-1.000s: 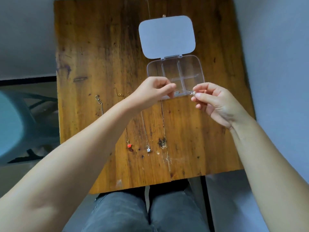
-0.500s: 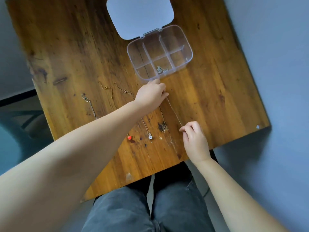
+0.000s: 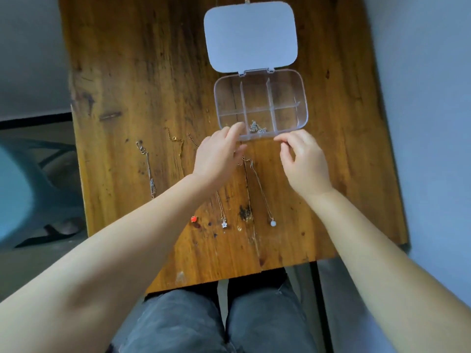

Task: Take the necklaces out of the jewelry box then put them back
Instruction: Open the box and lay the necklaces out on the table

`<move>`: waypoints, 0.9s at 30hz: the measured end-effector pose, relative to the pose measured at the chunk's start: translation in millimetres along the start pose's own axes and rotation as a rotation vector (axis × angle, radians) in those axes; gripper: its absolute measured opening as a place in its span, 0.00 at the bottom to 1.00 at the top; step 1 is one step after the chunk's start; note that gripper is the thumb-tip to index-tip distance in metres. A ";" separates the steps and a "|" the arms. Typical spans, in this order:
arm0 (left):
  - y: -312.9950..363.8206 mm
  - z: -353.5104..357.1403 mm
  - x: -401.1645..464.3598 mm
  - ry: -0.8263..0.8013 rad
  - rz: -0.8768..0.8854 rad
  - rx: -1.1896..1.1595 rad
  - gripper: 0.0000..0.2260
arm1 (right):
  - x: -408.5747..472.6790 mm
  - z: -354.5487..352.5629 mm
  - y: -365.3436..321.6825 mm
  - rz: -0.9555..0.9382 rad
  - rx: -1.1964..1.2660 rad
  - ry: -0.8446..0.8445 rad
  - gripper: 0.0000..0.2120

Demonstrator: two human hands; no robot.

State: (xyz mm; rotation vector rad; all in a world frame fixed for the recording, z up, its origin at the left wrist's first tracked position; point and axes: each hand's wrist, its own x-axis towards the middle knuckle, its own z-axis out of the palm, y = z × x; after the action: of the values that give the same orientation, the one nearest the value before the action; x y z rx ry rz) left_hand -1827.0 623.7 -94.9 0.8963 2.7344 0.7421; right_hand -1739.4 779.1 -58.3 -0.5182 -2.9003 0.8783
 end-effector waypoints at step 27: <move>33.5 -25.6 22.1 -0.044 -0.026 -0.138 0.16 | 86.2 -50.4 -11.1 -0.031 0.309 -0.659 0.03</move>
State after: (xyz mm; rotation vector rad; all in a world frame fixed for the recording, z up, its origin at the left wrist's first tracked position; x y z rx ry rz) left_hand -1835.5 649.8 -55.9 0.8351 2.6149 0.8832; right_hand -1815.8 826.0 -13.0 -0.1721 -3.1868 1.7338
